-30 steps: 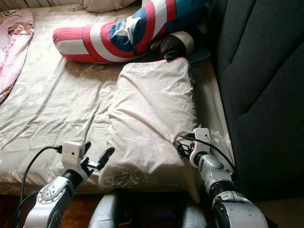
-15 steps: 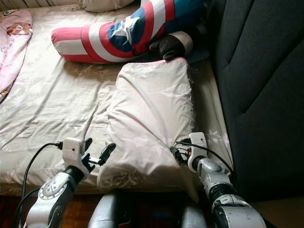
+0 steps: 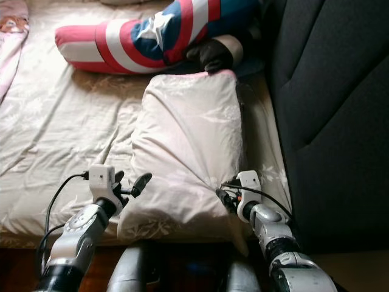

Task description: Clean up the room

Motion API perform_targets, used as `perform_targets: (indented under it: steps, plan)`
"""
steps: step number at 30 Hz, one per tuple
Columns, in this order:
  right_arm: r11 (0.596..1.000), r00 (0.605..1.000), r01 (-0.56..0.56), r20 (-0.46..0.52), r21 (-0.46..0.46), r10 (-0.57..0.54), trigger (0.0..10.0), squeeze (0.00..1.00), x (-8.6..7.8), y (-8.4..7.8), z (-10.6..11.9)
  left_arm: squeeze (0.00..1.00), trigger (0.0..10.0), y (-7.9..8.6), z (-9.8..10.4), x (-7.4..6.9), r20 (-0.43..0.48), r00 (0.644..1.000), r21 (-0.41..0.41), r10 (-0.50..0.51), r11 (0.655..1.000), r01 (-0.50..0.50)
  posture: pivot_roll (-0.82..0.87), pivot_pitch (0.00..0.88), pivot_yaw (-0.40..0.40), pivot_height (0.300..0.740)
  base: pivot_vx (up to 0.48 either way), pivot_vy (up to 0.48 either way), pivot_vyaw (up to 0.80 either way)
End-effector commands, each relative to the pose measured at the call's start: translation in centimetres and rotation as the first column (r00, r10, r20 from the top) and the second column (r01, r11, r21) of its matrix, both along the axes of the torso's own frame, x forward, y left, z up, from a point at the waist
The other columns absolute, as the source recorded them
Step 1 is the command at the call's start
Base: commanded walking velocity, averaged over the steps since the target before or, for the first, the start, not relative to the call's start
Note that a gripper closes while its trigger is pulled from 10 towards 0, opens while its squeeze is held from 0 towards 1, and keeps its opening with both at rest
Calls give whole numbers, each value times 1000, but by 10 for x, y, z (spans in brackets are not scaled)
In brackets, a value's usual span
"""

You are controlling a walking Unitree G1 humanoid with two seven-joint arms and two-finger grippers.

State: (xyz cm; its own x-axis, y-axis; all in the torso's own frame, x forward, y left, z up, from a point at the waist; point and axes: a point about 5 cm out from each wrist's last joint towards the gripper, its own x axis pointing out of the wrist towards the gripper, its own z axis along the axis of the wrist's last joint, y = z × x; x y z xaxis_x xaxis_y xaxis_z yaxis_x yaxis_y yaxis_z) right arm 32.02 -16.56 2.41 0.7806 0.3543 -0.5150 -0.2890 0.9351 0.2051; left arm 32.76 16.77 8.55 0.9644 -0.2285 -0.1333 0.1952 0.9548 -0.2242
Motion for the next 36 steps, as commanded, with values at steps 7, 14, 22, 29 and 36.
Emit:
perform_targets:
  steps: [7,14,22,29,36]
  plan:
    - [998,975,-61,-213,14,62,0,0,-42,8,-43,0,10000,6,-22,9,-120,991,-22,67,997,-70,43,346,-24,656,0,0,0]
    - [998,977,-55,-205,11,56,0,0,-43,3,-44,0,10000,9,-24,16,-143,984,-32,103,994,-108,22,362,-35,656,0,0,0]
    - [999,976,-44,-211,2,43,0,0,-46,-3,-46,0,10000,14,-35,10,-185,976,-21,112,993,-118,4,376,-49,656,0,0,0]
    - [997,975,-72,-208,11,73,0,0,-48,-5,-45,0,10000,13,-45,4,-227,966,-16,123,991,-130,-18,382,-54,656,0,0,0]
    - [998,977,-62,-203,15,64,0,0,-48,-10,-44,0,10000,14,-54,-2,-262,959,-7,112,993,-118,-42,388,-68,656,0,0,0]
